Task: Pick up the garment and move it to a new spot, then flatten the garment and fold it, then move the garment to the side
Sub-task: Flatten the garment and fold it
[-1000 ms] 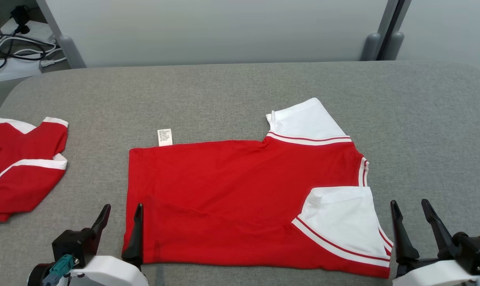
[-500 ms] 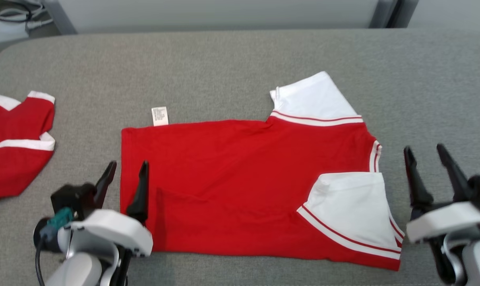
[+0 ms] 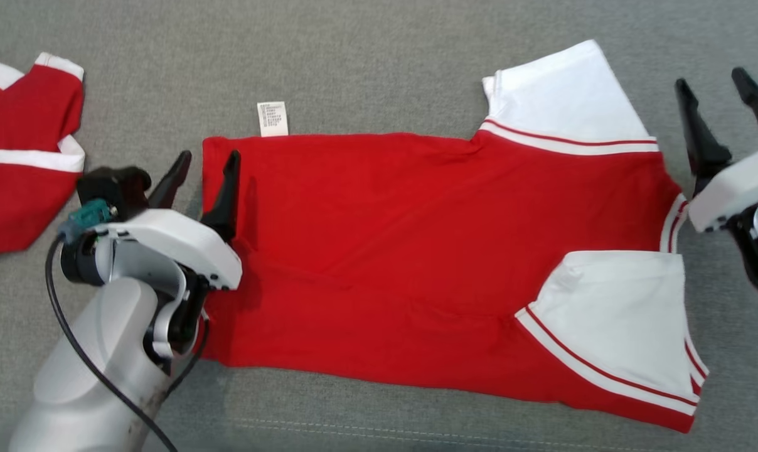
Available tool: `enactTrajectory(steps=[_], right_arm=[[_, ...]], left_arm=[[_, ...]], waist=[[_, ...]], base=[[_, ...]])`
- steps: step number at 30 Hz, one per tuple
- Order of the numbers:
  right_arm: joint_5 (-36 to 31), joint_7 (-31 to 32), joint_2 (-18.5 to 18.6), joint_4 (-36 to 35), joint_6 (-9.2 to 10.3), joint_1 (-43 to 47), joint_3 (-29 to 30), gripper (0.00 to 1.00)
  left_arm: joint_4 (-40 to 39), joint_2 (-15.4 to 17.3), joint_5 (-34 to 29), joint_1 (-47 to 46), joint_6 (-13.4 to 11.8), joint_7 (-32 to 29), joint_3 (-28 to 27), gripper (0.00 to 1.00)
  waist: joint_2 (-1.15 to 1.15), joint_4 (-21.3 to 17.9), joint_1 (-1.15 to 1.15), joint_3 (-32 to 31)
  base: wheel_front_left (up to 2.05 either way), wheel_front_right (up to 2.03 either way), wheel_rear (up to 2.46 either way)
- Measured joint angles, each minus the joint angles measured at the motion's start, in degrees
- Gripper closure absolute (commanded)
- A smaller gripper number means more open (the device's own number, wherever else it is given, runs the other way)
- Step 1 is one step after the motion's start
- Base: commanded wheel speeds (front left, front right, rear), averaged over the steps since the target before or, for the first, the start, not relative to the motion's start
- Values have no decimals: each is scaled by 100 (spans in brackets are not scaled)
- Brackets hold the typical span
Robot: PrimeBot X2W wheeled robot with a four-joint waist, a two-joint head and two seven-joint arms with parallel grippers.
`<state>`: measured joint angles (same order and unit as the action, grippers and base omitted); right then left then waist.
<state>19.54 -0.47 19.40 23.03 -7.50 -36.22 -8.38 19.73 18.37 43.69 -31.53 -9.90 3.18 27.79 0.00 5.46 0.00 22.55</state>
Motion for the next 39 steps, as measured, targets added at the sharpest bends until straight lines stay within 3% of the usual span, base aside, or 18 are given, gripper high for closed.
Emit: enactTrajectory(steps=[7, 17, 36, 37, 39], right_arm=[[382, 508, 320, 535, 0, -940, -525, 0], [790, 968, 426, 1232, 0, -1986, -1284, 0], [1359, 1057, 436, 2387, 0, -2654, -2238, 0], [1402, 1107, 441, 2420, 0, -2694, -2272, 0], [1452, 1112, 450, 2477, 0, -2788, -2366, 0]], left_arm=[[810, -167, 197, -671, 404, -213, 15, 0], [1644, -338, 307, -1313, 824, -249, 25, 0], [2331, -704, 436, -1837, 1323, -316, 265, 0], [2349, -713, 454, -1848, 1344, -315, 270, 4], [2385, -738, 493, -1878, 1388, -318, 275, 33]], waist=[[0, 191, 0, 396], [0, 279, 0, 725], [0, 493, 0, 851], [0, 508, 0, 861], [0, 537, 0, 882]], base=[[0, 0, 0], [0, 0, 0], [0, 0, 0], [0, 0, 0], [0, 0, 0]])
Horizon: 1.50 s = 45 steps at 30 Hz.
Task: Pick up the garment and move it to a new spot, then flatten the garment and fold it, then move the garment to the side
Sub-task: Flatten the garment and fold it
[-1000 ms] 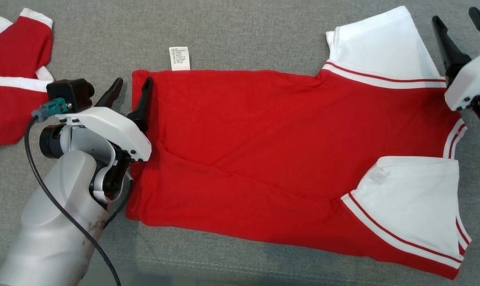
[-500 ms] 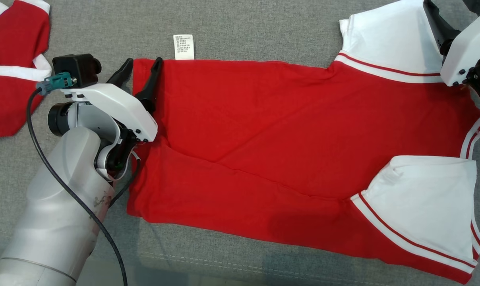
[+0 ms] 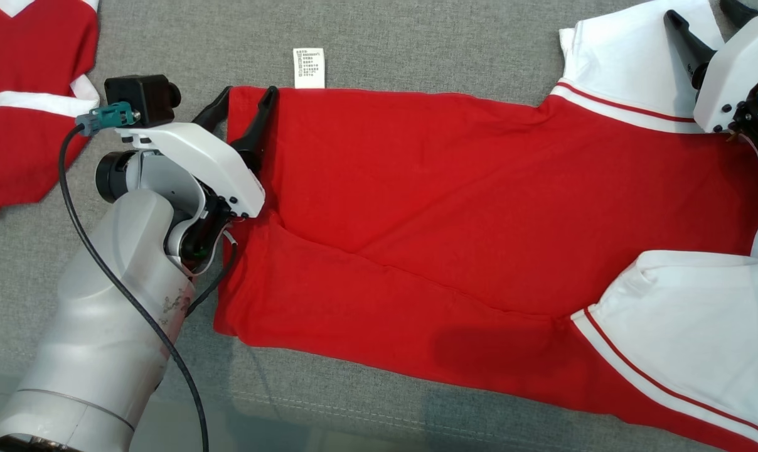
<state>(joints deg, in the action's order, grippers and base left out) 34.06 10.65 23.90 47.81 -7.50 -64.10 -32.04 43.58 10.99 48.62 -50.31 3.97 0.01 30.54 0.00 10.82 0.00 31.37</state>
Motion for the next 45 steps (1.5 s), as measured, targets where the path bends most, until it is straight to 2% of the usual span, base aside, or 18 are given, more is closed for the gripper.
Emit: enactTrajectory(steps=[1, 2, 3, 4, 5, 6, 17, 24, 34, 40, 45], right_arm=[[48, 1, -1, 53, 0, -47, -15, 0], [96, 14, -1, 120, 0, -98, -37, 0], [114, 48, 0, 144, 0, -140, -65, 52], [143, 49, 3, 162, 0, -172, -96, 65], [181, 49, -1, 201, 0, -214, -131, 88], [208, 49, -5, 250, 0, -256, -169, 100], [745, -353, 30, 402, -1, -336, -225, 100], [1296, -738, 335, -416, -1, -134, -335, 100], [1640, -1026, 727, -1560, 1, 580, -372, 100], [1640, -1183, 842, -2319, 0, 1118, -330, 100], [1642, -1329, 945, -2954, 1, 1908, -20, 100]], left_arm=[[27, -13, -1, -34, 1, -2, 14, 55], [49, -31, 7, -60, 30, -5, 16, 73], [74, -43, 15, -75, 54, 1, 21, 100], [100, -58, 18, -82, 57, 2, 29, 100], [121, -74, 43, -87, 85, 2, 27, 100], [131, -90, 40, -97, 111, 8, 35, 100], [339, -141, 75, -159, 178, 318, 63, 100], [271, -65, 66, -162, 202, 616, 14, 100], [-323, 354, 84, -115, 181, 706, -79, 100], [-1020, 682, 89, 360, -20, 649, -108, 100], [-1757, 918, 91, 998, -339, 649, -141, 100]], waist=[[0, 13, 0, 12], [0, 25, 0, 21], [0, 34, 0, 30], [0, 42, 0, 39], [0, 46, 0, 48], [0, 48, 0, 57], [0, 4, 0, -37], [0, -77, 0, -175], [0, -321, 0, -312], [0, -456, 0, -381], [0, -527, 0, -529]], base=[[0, 0, 0], [0, 0, 0], [0, 0, 0], [0, 0, 0], [0, 0, 0], [0, 0, 0], [0, 0, 0], [0, 0, 0], [0, 0, 0], [0, 0, 0], [0, 0, 0]])
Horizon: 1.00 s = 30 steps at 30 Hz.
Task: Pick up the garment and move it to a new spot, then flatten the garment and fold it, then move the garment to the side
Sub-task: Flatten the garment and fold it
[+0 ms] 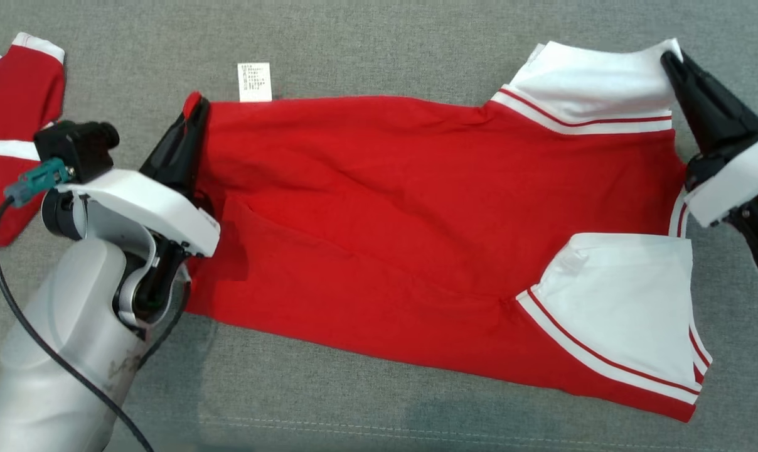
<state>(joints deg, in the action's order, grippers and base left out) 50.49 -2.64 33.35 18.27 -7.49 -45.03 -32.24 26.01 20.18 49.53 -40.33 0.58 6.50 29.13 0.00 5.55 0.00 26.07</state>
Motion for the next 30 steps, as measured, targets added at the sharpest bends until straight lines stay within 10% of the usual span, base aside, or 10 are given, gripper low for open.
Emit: enactTrajectory(steps=[11, 26, 27, 28, 30], right_arm=[[157, 29, -74, -1257, 0, 2187, 996, 100], [-202, 625, -876, -1953, 0, 3693, 1549, 100], [-296, 687, -950, -1931, 0, 3754, 1564, 52], [-301, 691, -1006, -1931, 0, 3778, 1579, 0], [-327, 691, -1083, -1920, 0, 3843, 1639, 0]], left_arm=[[-1399, 414, 305, 1418, -671, -178, -215, 100], [-1697, 571, 697, 2141, -956, -212, -488, 95], [-1653, 546, 731, 2162, -975, -186, -521, 0], [-1619, 541, 730, 2194, -1007, -185, -520, 0], [-1570, 491, 731, 2279, -1037, -56, -558, 0]], waist=[[0, -180, 0, -356], [0, -433, 0, -578], [0, -440, 0, -602], [0, -444, 0, -620], [0, -444, 0, -665]], base=[[0, 0, 0], [0, 0, 0], [0, 0, 0], [0, 0, 0], [0, 0, 0]])
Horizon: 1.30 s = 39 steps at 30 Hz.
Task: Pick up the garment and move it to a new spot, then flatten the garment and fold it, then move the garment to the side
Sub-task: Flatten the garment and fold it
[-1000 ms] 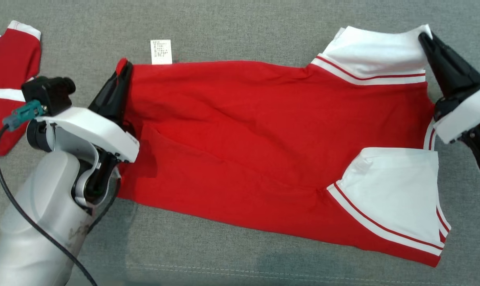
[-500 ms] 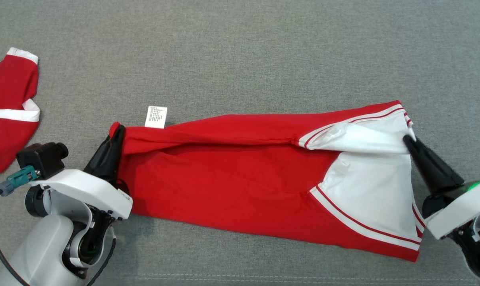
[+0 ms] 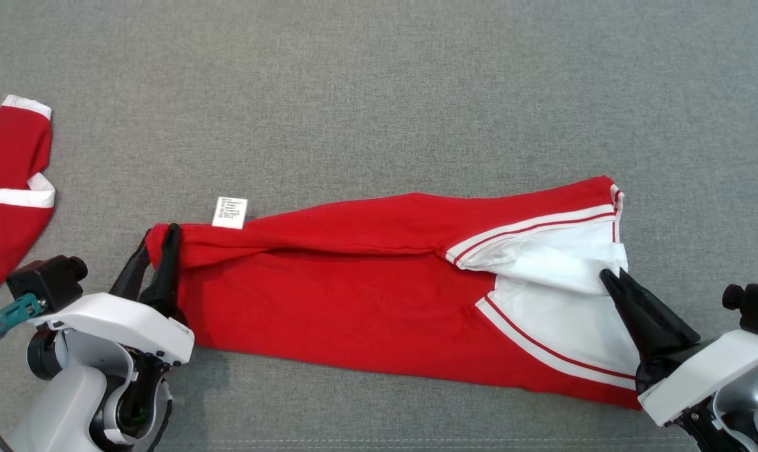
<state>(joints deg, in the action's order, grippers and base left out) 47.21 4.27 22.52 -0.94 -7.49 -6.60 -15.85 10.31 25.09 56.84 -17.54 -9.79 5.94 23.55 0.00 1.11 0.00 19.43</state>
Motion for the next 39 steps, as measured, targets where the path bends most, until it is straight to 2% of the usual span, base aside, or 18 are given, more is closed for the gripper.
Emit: enactTrajectory(steps=[4, 10, 16, 20, 27, 31, 39], right_arm=[[-36, -129, -113, 27, 0, 252, 243, 0], [-264, -587, -313, 25, 0, 606, 791, 0], [-1201, -1012, -643, 191, 0, 660, 1430, 0], [-1862, -1152, -872, 296, 0, 691, 1677, 0], [-2699, -1393, -1315, 322, 0, 1105, 1940, 0], [-2867, -1427, -1545, 321, 0, 1366, 1940, 0], [-3049, -1495, -1652, 335, 0, 1432, 1902, 0]], left_arm=[[-18, -46, -120, 164, -181, 330, -44, 0], [-420, 12, -798, 555, -801, 678, -31, 0], [-1167, 171, -1536, 1005, -1401, 747, 235, 0], [-1701, 199, -1778, 1308, -1739, 714, 380, 0], [-1961, 216, -1757, 1962, -1911, 712, 435, 0], [-1952, 269, -1758, 2084, -1953, 705, 503, 0], [-1815, 321, -1793, 2084, -1950, 669, 527, 0]], waist=[[0, 15, 0, -143], [0, 38, 0, -411], [0, -3, 0, -695], [0, -47, 0, -877], [0, -101, 0, -1145], [0, -112, 0, -1207], [0, -99, 0, -1230]], base=[[0, 0, 0], [0, 0, 0], [0, 0, 0], [0, 0, 0], [0, 0, 0], [0, 0, 0], [0, 0, 0]])
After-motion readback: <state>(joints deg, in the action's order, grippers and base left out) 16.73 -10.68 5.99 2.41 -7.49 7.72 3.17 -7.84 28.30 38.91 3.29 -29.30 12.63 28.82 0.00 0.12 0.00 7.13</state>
